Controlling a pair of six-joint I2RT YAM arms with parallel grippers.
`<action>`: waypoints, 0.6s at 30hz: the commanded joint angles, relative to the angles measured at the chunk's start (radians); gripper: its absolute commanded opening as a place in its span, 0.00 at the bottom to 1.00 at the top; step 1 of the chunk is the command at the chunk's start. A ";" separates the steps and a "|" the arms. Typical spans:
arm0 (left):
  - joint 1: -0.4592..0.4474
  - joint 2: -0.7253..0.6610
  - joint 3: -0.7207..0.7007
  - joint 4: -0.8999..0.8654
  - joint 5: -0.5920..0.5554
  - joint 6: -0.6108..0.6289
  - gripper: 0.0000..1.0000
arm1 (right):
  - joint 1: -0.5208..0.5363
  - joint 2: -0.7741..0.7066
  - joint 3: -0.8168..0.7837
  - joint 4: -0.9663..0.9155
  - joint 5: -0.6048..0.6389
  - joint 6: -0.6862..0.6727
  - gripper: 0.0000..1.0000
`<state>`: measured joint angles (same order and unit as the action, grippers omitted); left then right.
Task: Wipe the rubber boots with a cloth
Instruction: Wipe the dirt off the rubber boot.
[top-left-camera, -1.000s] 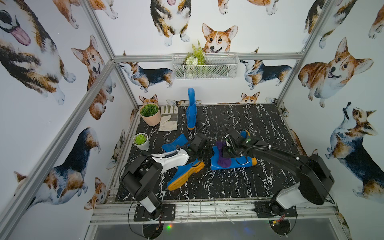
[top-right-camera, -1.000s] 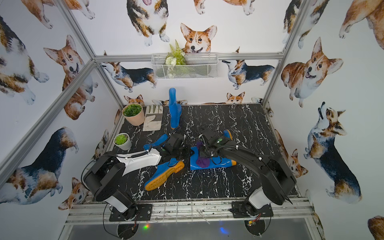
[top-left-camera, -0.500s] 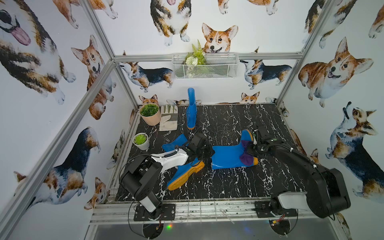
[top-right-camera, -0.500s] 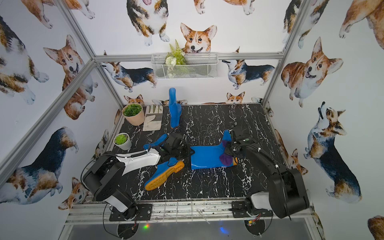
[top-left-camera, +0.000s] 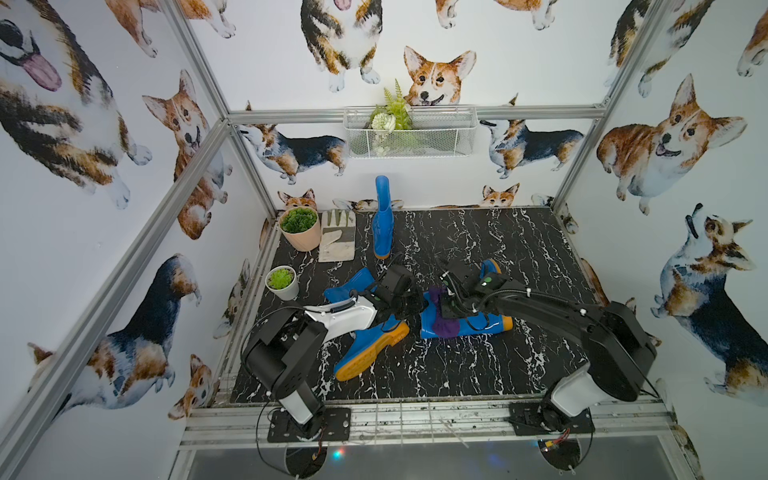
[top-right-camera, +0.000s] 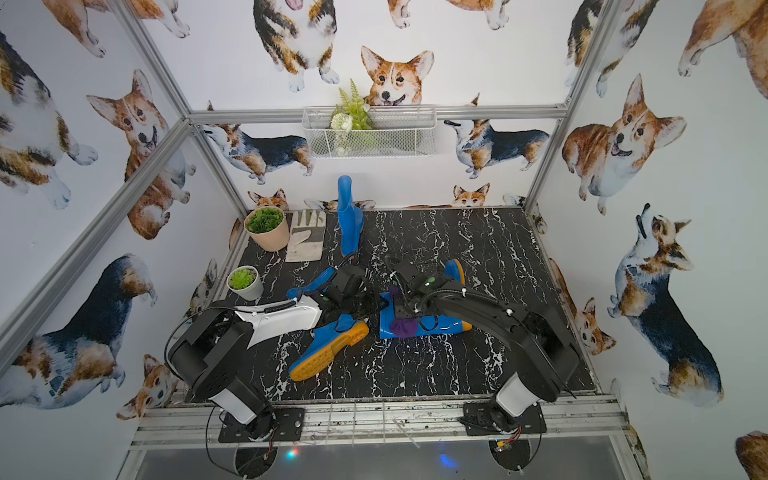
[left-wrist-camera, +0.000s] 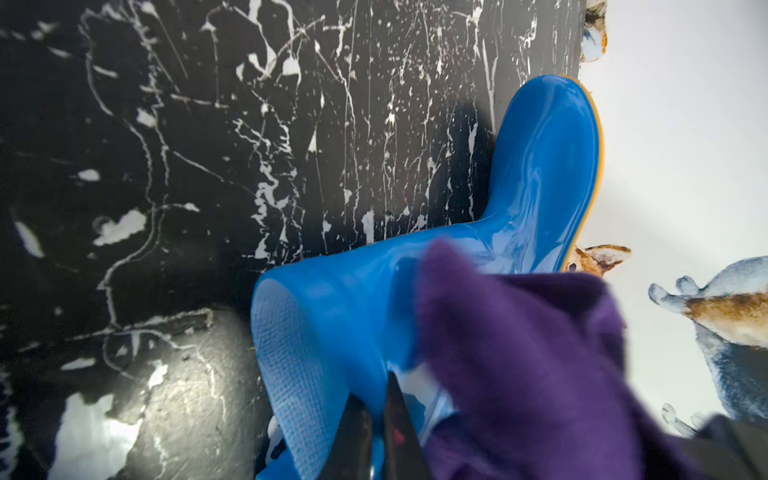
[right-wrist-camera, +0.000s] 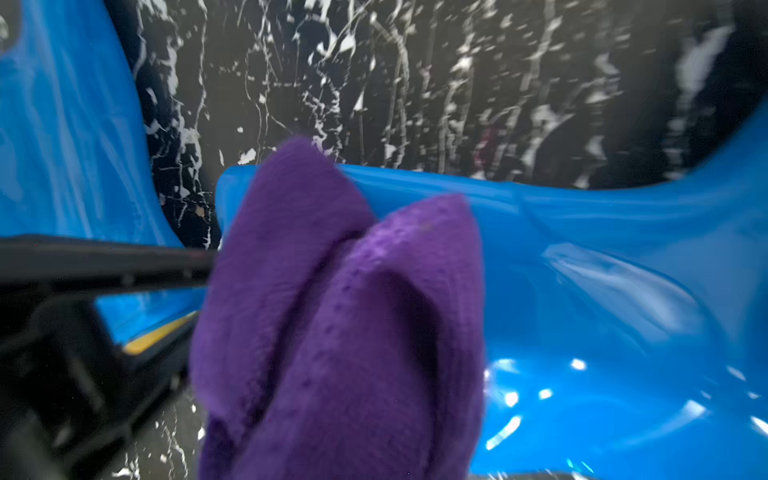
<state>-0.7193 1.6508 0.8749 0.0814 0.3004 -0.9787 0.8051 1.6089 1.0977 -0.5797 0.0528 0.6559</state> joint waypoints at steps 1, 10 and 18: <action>0.010 -0.024 0.029 -0.061 0.000 0.027 0.00 | -0.115 -0.007 -0.062 0.009 -0.046 0.025 0.00; 0.024 -0.029 0.093 -0.117 -0.004 0.078 0.00 | -0.555 -0.431 -0.282 -0.093 -0.076 -0.070 0.00; 0.029 0.075 0.153 -0.130 0.014 0.127 0.15 | -0.390 -0.498 -0.298 -0.052 -0.039 0.023 0.00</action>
<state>-0.6941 1.6932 1.0008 -0.0269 0.3046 -0.8856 0.3416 1.1099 0.8005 -0.6411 -0.0296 0.6327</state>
